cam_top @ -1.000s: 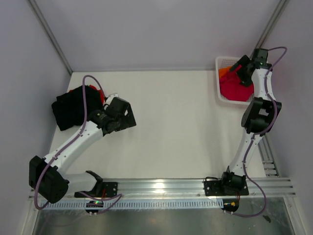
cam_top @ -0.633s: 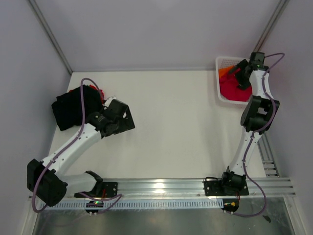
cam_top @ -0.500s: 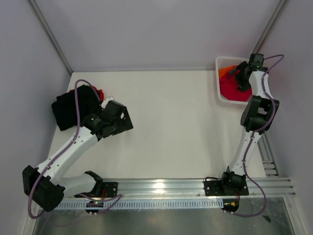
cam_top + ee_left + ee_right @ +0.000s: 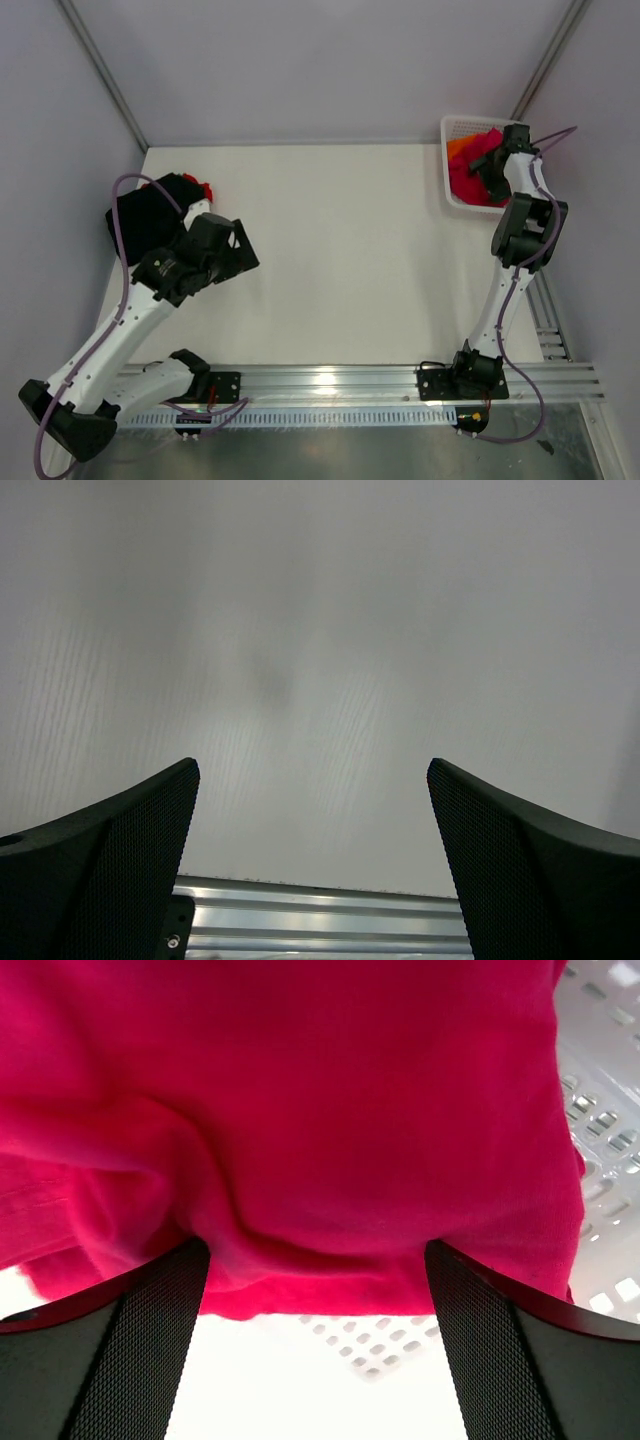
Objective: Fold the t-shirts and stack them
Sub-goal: Grab crumpled tshirt from bin with the right arm, then move the tshirt to the center of the board, then flatten out the tshirt
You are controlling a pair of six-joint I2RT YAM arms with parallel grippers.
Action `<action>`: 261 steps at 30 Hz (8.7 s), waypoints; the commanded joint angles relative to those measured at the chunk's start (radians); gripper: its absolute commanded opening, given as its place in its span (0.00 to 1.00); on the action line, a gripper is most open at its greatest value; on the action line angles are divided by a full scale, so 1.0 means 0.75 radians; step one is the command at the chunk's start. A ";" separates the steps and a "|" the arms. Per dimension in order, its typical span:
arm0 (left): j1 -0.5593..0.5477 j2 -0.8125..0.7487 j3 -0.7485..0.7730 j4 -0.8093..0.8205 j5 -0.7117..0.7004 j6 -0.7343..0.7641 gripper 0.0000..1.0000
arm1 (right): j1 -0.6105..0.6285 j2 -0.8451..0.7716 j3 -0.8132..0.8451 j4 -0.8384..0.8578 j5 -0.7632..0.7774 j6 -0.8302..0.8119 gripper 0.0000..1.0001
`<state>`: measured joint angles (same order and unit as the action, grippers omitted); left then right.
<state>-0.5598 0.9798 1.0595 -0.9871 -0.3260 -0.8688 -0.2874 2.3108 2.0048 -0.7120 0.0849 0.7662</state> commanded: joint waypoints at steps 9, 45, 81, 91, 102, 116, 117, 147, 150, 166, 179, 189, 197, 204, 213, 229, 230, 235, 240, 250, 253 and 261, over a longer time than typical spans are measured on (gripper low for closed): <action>0.006 -0.057 0.099 -0.079 -0.034 -0.054 0.96 | 0.001 0.042 -0.094 0.113 -0.054 -0.011 0.03; 0.006 0.101 -0.237 0.326 0.161 0.011 0.89 | 0.549 -1.216 -0.415 0.510 -0.596 -0.469 0.03; 0.006 0.297 0.099 0.179 -0.339 -0.095 0.88 | 1.142 -1.746 -1.133 0.092 -0.641 -0.236 0.03; 0.006 0.309 0.082 0.160 -0.326 -0.146 0.88 | 1.406 -1.663 -1.023 0.578 -0.962 -0.194 0.03; 0.006 0.291 0.068 0.142 -0.330 -0.167 0.87 | 1.406 -1.780 -1.176 0.490 -0.452 -0.101 0.04; 0.006 0.279 0.070 0.138 -0.314 -0.101 0.88 | 1.408 -1.827 -1.221 0.227 -0.154 -0.152 0.78; 0.006 0.279 0.070 0.140 -0.312 -0.099 0.88 | 1.406 -1.823 -1.229 0.227 -0.162 -0.148 0.78; -0.002 0.704 -0.118 0.269 0.191 -0.179 0.74 | 1.858 -1.200 -1.174 0.193 -0.162 -0.383 0.78; -0.010 0.747 -0.069 0.249 0.181 -0.171 0.74 | 1.939 -1.116 -1.133 0.097 -0.002 -0.412 0.78; -0.012 0.737 0.054 0.109 -0.044 -0.079 0.75 | 2.224 -0.653 -0.748 -0.245 0.502 -0.332 0.78; 0.010 0.751 0.164 0.056 -0.069 0.001 0.75 | 2.357 -0.639 -0.937 -0.057 0.507 -0.402 0.78; 0.010 0.692 0.164 0.040 -0.077 -0.018 0.75 | 2.363 -0.508 -0.841 0.027 0.517 -0.494 0.78; 0.012 0.592 0.138 0.028 -0.077 -0.042 0.75 | 2.361 -0.437 -0.765 0.086 0.549 -0.567 0.78; 0.010 0.457 0.048 0.036 -0.107 -0.071 0.75 | 2.359 -0.287 -0.634 0.035 0.774 -0.604 0.78; 0.010 0.393 0.046 0.023 -0.142 -0.069 0.76 | 2.316 -0.261 -0.703 0.041 0.817 -0.586 0.70; 0.010 0.422 -0.036 0.070 -0.138 -0.099 0.75 | 2.196 -0.544 -0.700 0.000 0.860 -0.588 0.06; 0.010 0.444 -0.044 0.095 -0.138 -0.099 0.75 | 2.183 -0.579 -0.669 -0.016 0.834 -0.610 0.06; 0.010 0.542 -0.059 0.158 -0.067 -0.104 0.75 | 2.085 -0.749 -0.275 -0.143 0.736 -0.704 0.06; 0.010 0.614 -0.067 0.248 0.009 -0.106 0.75 | 2.009 -0.809 0.197 -0.261 0.680 -0.796 0.07; 0.041 0.724 0.055 0.230 -0.162 -0.042 0.75 | 1.960 -0.997 0.336 -0.390 0.723 -0.732 0.09; 0.126 0.718 0.162 0.177 -0.199 -0.014 0.76 | 1.962 -1.109 0.144 -0.372 0.766 -0.658 0.09; 0.329 0.735 0.383 0.044 -0.308 -0.089 0.77 | 1.962 -1.220 -0.012 -0.349 0.801 -0.604 0.09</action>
<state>-0.3374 1.5444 1.2762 -0.9207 -0.4877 -0.9195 1.1809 1.3170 2.0407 -1.0183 0.6373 0.2535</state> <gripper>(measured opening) 0.765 0.090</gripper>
